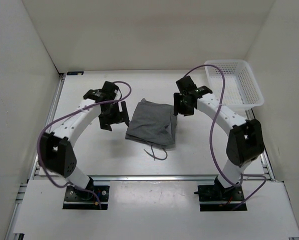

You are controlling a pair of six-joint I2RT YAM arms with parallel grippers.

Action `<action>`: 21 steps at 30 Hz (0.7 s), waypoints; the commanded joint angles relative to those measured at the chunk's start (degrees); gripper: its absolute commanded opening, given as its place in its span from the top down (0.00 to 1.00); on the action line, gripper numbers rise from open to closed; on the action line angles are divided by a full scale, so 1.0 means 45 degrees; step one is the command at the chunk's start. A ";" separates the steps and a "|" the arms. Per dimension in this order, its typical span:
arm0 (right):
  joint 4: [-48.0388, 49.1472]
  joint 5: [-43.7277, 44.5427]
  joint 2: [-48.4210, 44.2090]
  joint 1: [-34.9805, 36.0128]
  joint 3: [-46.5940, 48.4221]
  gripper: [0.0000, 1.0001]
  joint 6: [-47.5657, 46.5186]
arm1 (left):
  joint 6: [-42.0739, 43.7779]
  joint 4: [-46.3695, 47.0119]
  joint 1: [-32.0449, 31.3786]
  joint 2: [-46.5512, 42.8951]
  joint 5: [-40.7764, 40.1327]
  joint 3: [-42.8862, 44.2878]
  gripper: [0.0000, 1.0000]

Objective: Fold and stack the shorts
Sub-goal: Fold the shorts

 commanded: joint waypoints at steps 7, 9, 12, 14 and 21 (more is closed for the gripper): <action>0.1996 -0.3309 -0.0679 0.1938 -0.1228 0.70 0.0240 | 0.0692 0.2240 -0.0632 0.3895 0.1094 0.0523 0.09; 0.2191 -0.3308 0.0218 0.2056 -0.1225 0.76 0.0357 | 0.0868 0.2378 -0.0632 0.4619 0.1094 0.0640 0.11; 0.2680 -0.3620 0.1352 0.1919 -0.1654 0.93 0.0357 | 0.0868 0.2690 -0.0632 0.5010 0.0977 0.0271 0.23; 0.2681 -0.2710 0.1785 0.1919 -0.1889 1.00 0.0647 | 0.0868 0.2807 -0.0632 0.5011 0.0977 0.0115 0.26; 0.2038 -0.2136 0.0621 0.1919 -0.2164 1.00 0.0515 | 0.0868 0.2653 -0.0632 0.3824 0.0840 -0.0492 0.26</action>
